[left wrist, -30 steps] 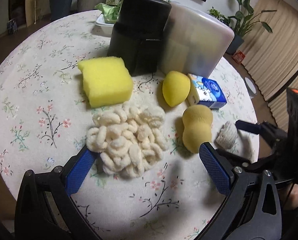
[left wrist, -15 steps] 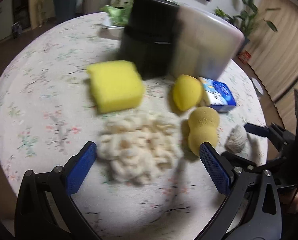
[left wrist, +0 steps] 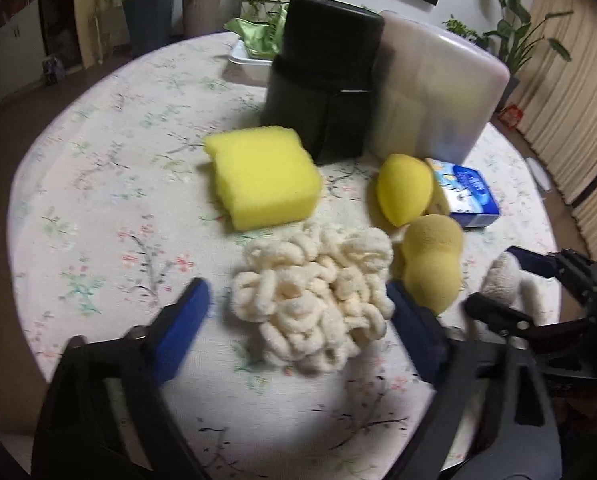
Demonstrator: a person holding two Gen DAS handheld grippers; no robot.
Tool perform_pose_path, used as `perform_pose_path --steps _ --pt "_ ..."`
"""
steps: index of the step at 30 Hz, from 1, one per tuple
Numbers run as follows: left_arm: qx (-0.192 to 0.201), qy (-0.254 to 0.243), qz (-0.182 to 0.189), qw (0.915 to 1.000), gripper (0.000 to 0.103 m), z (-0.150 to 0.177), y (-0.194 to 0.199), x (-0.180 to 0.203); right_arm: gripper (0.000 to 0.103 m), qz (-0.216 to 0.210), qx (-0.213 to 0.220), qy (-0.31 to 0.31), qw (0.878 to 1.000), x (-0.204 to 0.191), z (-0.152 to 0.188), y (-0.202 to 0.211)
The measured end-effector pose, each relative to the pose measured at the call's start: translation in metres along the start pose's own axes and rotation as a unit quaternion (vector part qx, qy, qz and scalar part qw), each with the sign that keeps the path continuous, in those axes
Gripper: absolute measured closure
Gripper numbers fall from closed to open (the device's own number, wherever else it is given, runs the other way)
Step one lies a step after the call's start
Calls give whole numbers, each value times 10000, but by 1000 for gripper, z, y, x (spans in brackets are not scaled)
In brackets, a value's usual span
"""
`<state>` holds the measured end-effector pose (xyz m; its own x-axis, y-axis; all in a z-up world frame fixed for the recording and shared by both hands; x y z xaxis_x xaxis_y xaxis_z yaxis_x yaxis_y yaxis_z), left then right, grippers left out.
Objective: Organize soft objects
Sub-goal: 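Grasp the cream knitted scrubber with the left tool while the right tool grasps the white knitted pad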
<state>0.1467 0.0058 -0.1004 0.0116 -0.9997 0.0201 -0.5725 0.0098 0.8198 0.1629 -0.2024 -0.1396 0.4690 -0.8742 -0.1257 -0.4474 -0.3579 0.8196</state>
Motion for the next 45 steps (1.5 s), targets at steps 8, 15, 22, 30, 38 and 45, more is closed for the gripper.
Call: perform_pose_path --steps 8,15,22,30,38,45 --pt "62 -230 -313 9992 23 5 0 6 27 31 24 99 9999 -6 5 2" --pt "151 -231 -215 9994 50 4 2 7 38 -39 74 161 9998 -12 7 4" --pt "203 -57 80 9997 79 5 7 4 49 -154 91 203 9996 -18 8 7" --pt "300 21 168 9994 80 5 15 3 50 -209 171 148 9995 -19 10 15" --pt "390 39 223 9990 80 9 32 1 50 -178 264 173 9993 -19 9 29" --pt "429 62 288 9986 80 11 46 -2 50 -100 329 108 9993 -9 4 43"
Point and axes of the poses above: each gripper's, at about its wrist camera, not at the fingertips, and y roughly against the way its jaws point, x to its right, z to its underside, the point moved 5 cm from there along -y, roughly the way its jaws point, and after that the axes turned 8 degrees about -z, right-handed, at the moved point
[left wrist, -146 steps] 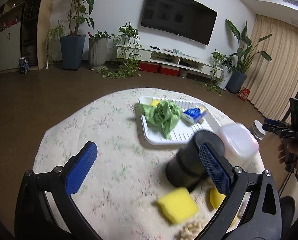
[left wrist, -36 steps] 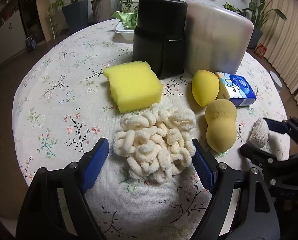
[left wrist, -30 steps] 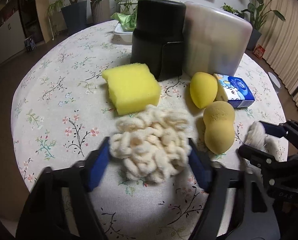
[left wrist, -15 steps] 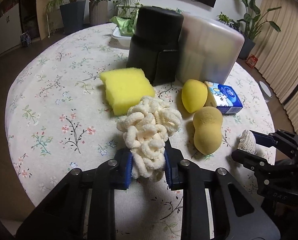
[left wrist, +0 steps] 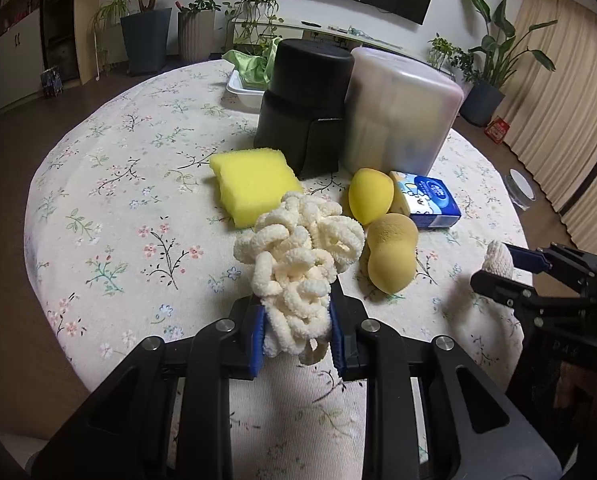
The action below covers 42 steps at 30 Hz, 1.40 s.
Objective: Organize soft objects
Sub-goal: 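Grasp the cream knitted scrubber with the left tool while the right tool grasps the white knitted pad, then carry the scrubber and knitted pad over the white tray with both tools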
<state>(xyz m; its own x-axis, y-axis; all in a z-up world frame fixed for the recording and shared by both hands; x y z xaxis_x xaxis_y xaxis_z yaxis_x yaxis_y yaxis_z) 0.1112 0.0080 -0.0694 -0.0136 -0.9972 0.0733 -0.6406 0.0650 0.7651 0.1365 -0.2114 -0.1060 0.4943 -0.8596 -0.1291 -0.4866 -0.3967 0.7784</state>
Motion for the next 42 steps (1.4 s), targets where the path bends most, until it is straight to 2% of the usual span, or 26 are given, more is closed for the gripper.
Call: perform_pose_path --steps 6,13,24,34,38,42 --pt "172 45 -43 9998 80 -20 17 -16 50 161 111 -101 9998 22 -10 14" --pt "464 -10 -211 9987 80 -68 31 -38 50 445 347 -187 9982 62 -41 37" --pt "575 -136 -298 9978 80 -143 10 -58 50 790 557 -177 9952 123 -111 48" --pt "611 -622 -276 9958 80 -223 -27 -47 50 809 447 19 9957 158 -191 17" --pt "494 -914 -243 9943 80 -250 -52 -32 50 742 303 124 9967 166 -219 -8" --pt "270 -1246 -48 9918 80 -271 -78 -12 50 638 94 297 9975 166 -241 -37"
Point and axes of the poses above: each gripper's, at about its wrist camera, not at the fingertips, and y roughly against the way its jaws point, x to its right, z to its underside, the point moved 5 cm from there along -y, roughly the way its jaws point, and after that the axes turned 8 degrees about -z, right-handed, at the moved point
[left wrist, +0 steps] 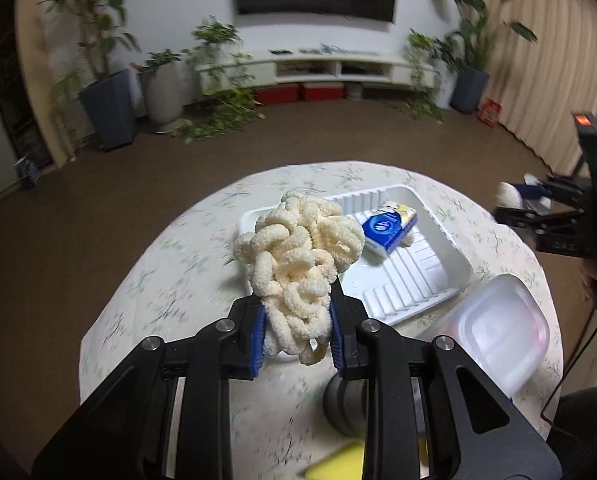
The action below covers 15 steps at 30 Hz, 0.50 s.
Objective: Organize soft objects
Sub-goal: 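Carry the scrubber and knitted pad over the white tray with both tools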
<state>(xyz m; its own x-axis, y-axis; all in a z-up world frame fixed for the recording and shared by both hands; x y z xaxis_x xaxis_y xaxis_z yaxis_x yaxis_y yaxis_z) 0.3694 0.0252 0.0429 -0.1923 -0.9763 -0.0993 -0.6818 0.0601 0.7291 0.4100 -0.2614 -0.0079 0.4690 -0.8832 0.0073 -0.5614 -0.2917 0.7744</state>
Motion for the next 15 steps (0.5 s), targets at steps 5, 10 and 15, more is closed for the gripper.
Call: perform_pose_path --steps 5,10,15 --pt "-225 -437 211 9986 80 -24 -28 25 50 -131 -293 250 9992 -7 -20 -36" --pt "-425 -673 337 9963 80 -33 -56 44 50 -261 -497 430 9975 -16 -35 -62" --pt "-845 -1014 430 9903 80 -37 -84 58 50 -491 -688 434 9955 -20 -39 -81"
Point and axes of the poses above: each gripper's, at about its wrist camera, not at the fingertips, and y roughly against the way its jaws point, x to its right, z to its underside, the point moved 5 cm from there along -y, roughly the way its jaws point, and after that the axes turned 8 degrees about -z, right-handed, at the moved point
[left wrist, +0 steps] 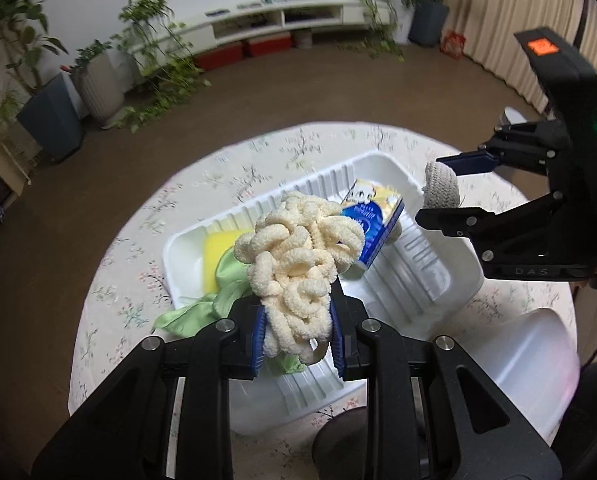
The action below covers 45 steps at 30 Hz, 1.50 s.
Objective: Organize soft objects
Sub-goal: 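Carry the scrubber and knitted pad over the white tray with both tools, then open the left tool to drop the scrubber while the right tool releases the knitted pad into the tray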
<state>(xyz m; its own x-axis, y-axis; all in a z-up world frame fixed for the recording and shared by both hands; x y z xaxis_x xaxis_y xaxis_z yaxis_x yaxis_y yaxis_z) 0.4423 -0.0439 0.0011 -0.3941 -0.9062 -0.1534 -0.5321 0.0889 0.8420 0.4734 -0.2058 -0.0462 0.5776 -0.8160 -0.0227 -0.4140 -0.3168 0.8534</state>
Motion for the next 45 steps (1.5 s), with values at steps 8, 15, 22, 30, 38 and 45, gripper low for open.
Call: perform_pose_path --steps 8,15,22,30,38,45 --pt "-267 -351 393 9983 80 0 -21 12 50 -295 -424 -87 9986 8 6 -28" --pt "-508 -566 469 9960 79 3 -41 27 50 -364 -764 41 9964 1 14 -48" --pt "-697 -583 484 9947 76 9 -53 29 49 -333 -909 24 9953 2 18 -58" --pt "-672 -381 570 9954 62 6 -54 23 48 -340 -906 -121 9952 10 22 -63" --pt "-547 -222 630 9963 32 3 -46 17 25 -432 -861 -102 9953 5 18 -61" --pt "-400 -117 627 9972 29 -1 -38 13 20 -360 -675 -111 9970 5 13 -48"
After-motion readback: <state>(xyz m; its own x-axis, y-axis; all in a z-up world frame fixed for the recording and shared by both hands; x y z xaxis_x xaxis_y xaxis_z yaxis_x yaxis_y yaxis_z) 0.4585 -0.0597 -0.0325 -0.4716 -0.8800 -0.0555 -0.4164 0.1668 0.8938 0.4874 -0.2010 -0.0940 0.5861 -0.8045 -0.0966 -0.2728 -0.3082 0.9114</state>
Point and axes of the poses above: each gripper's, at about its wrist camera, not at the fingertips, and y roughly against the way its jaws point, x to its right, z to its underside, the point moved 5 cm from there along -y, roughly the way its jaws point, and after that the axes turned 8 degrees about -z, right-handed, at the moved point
